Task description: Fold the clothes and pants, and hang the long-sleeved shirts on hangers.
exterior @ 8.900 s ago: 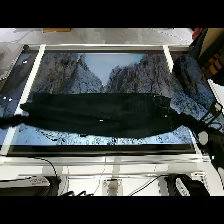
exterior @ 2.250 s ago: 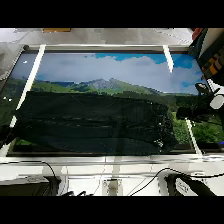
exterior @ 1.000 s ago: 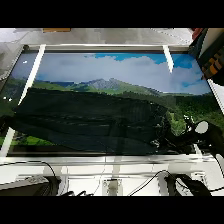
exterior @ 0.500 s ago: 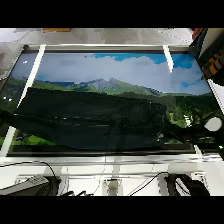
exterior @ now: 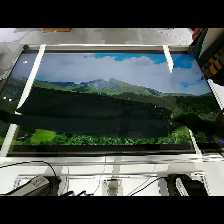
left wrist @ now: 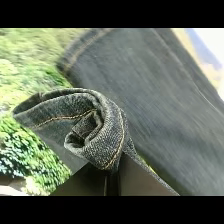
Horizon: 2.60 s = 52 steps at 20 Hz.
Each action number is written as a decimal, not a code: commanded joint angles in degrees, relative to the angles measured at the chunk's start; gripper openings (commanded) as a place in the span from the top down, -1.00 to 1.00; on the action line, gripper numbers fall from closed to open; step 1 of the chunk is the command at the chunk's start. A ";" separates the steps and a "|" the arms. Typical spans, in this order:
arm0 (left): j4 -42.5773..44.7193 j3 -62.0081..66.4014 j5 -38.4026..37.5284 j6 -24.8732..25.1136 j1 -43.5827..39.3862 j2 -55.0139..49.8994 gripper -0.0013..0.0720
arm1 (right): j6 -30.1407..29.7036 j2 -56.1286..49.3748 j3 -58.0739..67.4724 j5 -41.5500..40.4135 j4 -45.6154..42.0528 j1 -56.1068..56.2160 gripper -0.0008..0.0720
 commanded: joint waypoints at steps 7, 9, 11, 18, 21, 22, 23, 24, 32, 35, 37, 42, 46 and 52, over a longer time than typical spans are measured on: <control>3.76 0.50 39.60 -9.77 -22.91 -5.68 0.89 | 4.20 -31.19 -0.26 -36.09 23.76 0.02 0.91; 2.60 0.52 46.14 -9.77 -27.08 -9.11 0.89 | 4.17 -34.97 -0.26 -39.76 28.44 0.02 0.91; -0.74 0.83 50.77 -9.75 -30.14 -11.76 0.89 | 4.13 -36.89 -0.24 -43.67 31.80 0.02 0.91; -0.92 6.19 48.30 -9.68 -32.59 -14.05 -0.92 | -11.23 -37.33 0.33 -48.13 30.84 0.00 -0.51; 1.73 9.07 48.02 -7.06 -32.06 -10.21 -0.92 | -19.82 -37.24 2.99 -42.23 30.75 0.00 -0.51; 3.74 9.27 47.87 -7.08 -31.39 -8.24 -0.92 | -20.15 -37.24 3.98 -40.76 30.71 0.00 -0.51; 5.84 9.25 45.27 -7.08 -30.21 -6.38 -0.92 | -20.41 -37.24 4.83 -39.47 30.67 0.00 -0.50; 8.94 9.25 39.06 -7.32 -28.11 -4.61 -0.88 | -20.59 -37.22 5.44 -38.38 30.56 0.00 -0.50; 12.11 3.54 4.81 -21.68 -5.79 -6.03 -0.96 | -20.57 -37.22 6.80 -30.25 25.35 0.00 -0.50; 1.79 2.10 5.81 -21.66 -5.75 -11.80 -0.96 | -20.52 -37.24 6.86 -27.98 25.64 0.02 -0.50; -4.92 2.12 9.33 -21.64 -7.32 -16.85 -0.96 | -20.50 -37.22 6.86 -26.58 27.30 0.02 -0.50; -18.97 2.19 18.97 -13.14 -12.94 -26.49 -0.95 | -20.52 -37.22 6.86 -24.55 33.88 0.02 -0.50; -28.96 2.45 29.42 -3.19 -17.88 -28.57 -0.86 | -23.12 -37.22 7.87 -20.46 34.51 0.52 -0.50; -27.74 8.00 30.38 10.36 -23.47 -27.78 0.89 | -32.63 -37.22 13.03 -18.01 34.51 8.79 -0.20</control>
